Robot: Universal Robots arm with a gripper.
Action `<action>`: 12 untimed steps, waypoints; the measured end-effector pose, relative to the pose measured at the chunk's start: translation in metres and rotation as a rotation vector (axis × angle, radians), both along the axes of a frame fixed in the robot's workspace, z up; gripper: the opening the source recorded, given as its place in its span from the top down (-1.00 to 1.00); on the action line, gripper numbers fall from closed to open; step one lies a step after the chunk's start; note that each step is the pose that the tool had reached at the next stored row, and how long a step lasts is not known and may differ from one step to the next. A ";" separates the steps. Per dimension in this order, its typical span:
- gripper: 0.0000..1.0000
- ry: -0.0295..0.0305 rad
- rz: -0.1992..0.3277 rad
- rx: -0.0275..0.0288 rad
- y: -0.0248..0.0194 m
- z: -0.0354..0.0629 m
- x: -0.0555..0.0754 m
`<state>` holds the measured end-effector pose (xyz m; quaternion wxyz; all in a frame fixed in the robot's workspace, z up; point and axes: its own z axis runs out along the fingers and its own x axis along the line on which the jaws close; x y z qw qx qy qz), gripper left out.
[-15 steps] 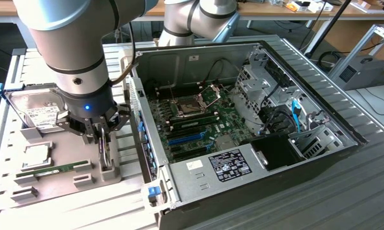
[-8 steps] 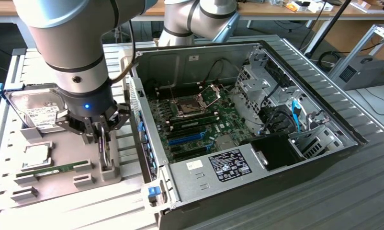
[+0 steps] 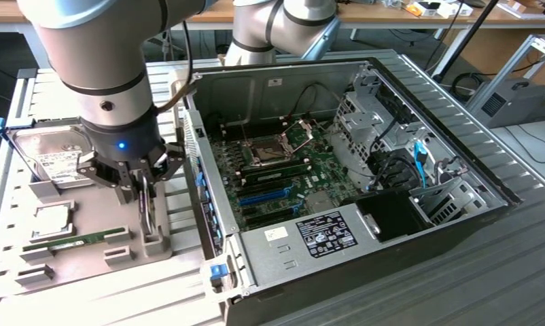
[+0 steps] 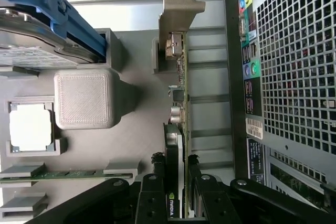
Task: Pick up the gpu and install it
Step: 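Pick up the gpu and move the gpu toward the slot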
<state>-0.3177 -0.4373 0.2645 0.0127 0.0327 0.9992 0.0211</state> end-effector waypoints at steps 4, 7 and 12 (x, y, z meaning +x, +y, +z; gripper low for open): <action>0.46 -0.0001 0.000 -0.0008 0.0000 0.0078 0.000; 0.46 0.0000 0.000 -0.0022 0.0000 0.0147 0.000; 0.46 0.0000 0.000 -0.0041 0.0000 0.0243 0.000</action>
